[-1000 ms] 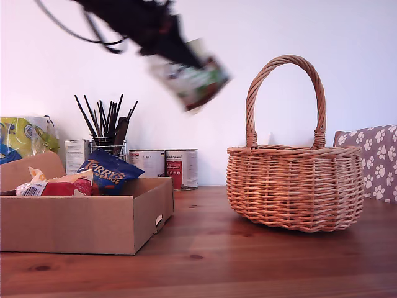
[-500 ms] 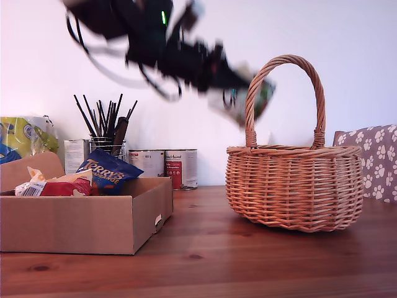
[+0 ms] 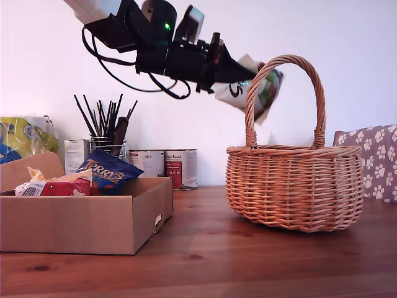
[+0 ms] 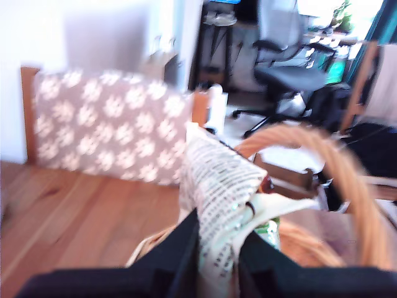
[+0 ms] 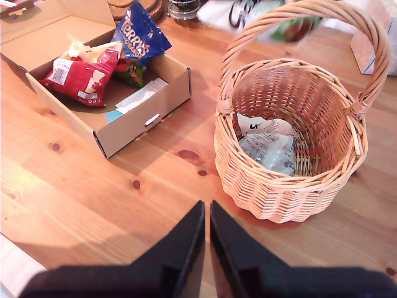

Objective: Move the bags of Easter eggs from the cardboard box on the left into the woven basket on the right side.

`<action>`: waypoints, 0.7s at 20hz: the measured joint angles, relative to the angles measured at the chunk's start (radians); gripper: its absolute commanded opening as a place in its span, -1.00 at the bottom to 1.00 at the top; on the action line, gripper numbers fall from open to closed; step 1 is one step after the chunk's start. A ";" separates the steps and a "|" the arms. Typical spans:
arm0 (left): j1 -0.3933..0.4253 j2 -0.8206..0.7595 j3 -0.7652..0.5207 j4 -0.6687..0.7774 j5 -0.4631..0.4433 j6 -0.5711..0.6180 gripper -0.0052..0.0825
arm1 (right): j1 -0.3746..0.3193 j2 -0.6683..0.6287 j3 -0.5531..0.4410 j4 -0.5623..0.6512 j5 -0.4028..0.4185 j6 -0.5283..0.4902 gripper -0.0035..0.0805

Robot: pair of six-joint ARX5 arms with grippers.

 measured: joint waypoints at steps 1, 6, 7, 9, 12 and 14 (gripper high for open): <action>-0.003 0.000 0.000 -0.008 -0.002 -0.018 -0.41 | 0.000 0.000 0.000 0.004 0.000 0.000 -0.95; -0.003 0.000 0.000 -0.003 0.057 -0.066 0.14 | 0.000 0.000 0.000 0.006 0.000 0.000 -0.95; -0.003 0.000 0.000 0.003 0.060 -0.066 0.14 | 0.000 0.000 0.000 0.006 0.000 0.000 -0.95; -0.004 0.000 0.000 0.003 0.067 -0.072 0.14 | 0.000 0.000 0.000 0.006 0.000 0.000 -0.95; -0.003 0.000 0.003 0.001 0.068 -0.076 -0.07 | 0.000 0.000 0.000 0.006 0.000 0.000 -0.95; 0.000 0.000 0.023 -0.044 0.068 -0.117 -0.55 | 0.000 0.000 0.000 0.006 0.003 0.000 -0.95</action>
